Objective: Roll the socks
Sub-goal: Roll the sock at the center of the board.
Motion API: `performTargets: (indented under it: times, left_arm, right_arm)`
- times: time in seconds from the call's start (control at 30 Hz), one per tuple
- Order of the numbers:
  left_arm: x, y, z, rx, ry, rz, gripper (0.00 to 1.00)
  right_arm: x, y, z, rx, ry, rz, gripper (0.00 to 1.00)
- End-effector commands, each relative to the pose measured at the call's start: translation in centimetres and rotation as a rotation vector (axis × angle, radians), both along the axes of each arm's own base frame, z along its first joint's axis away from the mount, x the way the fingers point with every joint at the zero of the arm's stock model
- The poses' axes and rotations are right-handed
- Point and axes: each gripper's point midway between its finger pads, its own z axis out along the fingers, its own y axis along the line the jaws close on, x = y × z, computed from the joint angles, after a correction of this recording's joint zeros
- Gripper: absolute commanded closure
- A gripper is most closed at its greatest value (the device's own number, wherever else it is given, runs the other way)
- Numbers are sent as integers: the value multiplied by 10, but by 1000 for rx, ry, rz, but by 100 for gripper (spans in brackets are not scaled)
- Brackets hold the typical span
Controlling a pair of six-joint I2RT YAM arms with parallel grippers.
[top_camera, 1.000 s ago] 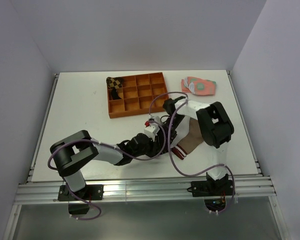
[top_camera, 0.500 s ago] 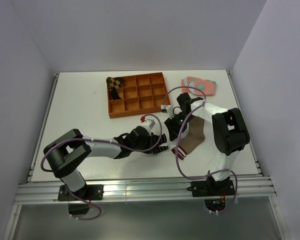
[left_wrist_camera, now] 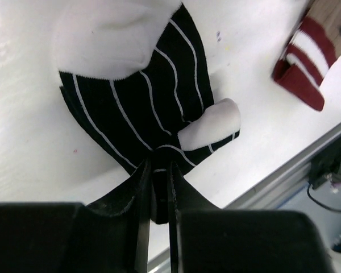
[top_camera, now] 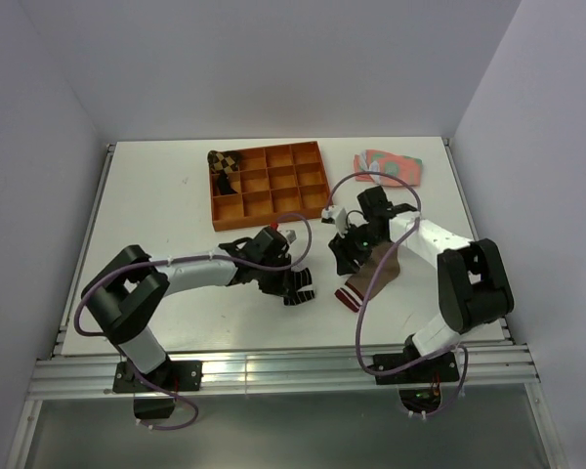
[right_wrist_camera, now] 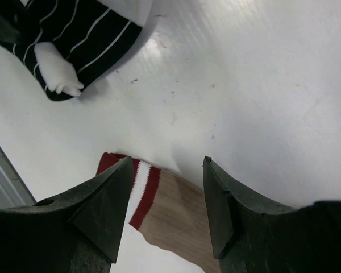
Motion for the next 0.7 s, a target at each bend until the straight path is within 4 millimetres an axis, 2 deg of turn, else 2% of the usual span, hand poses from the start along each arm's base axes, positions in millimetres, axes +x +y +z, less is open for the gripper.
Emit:
performTargets:
  times: [0.0, 0.13, 0.23, 0.4, 0.67]
  left_arm:
    - [-20, 13, -2, 43, 152, -33, 100]
    - [-19, 6, -6, -2, 241, -32, 100]
    - [-15, 4, -11, -13, 284, -19, 100]
    - [-14, -2, -18, -40, 333, -15, 100]
    - [-11, 3, -28, -55, 394, 10, 99]
  right_arm:
    - [1, 13, 16, 54, -141, 96, 40]
    - [-9, 20, 25, 73, -255, 161, 40]
    - [-24, 28, 25, 77, -344, 237, 40]
    - [-54, 55, 28, 80, -462, 379, 39]
    - [-70, 83, 25, 46, -580, 506, 38]
